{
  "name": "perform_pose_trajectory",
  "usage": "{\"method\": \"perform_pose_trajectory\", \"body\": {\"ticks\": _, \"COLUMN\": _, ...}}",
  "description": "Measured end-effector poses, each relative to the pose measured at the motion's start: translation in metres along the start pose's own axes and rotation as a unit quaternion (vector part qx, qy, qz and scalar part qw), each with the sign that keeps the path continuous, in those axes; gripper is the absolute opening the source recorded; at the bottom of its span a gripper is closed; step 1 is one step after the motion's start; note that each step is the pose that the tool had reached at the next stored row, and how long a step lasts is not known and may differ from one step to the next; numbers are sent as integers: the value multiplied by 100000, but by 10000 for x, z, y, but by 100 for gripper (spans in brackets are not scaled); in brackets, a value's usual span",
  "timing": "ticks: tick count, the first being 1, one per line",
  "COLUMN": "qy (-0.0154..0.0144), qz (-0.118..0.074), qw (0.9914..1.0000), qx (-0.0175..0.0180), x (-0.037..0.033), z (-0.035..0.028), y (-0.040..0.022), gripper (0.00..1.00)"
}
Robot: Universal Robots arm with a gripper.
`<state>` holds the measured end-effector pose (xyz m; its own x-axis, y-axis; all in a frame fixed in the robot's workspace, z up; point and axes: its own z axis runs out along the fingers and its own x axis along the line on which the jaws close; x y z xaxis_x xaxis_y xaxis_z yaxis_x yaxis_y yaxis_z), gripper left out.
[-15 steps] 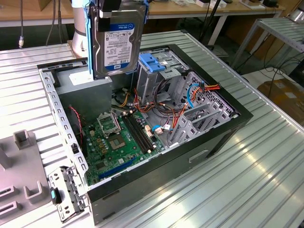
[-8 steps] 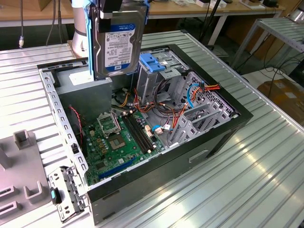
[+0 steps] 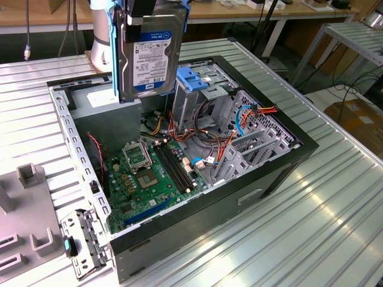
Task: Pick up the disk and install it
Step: 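Insert the disk into the insertion slot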
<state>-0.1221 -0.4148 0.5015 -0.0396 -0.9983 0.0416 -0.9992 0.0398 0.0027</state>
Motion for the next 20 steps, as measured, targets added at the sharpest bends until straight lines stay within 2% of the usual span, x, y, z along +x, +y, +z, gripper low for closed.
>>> {"method": "perform_pose_trajectory", "body": {"ticks": 20, "qy": 377, "qz": -5, "qw": 99999, "qx": 14, "x": 98, "z": 4, "y": -4, "gripper": 37}}
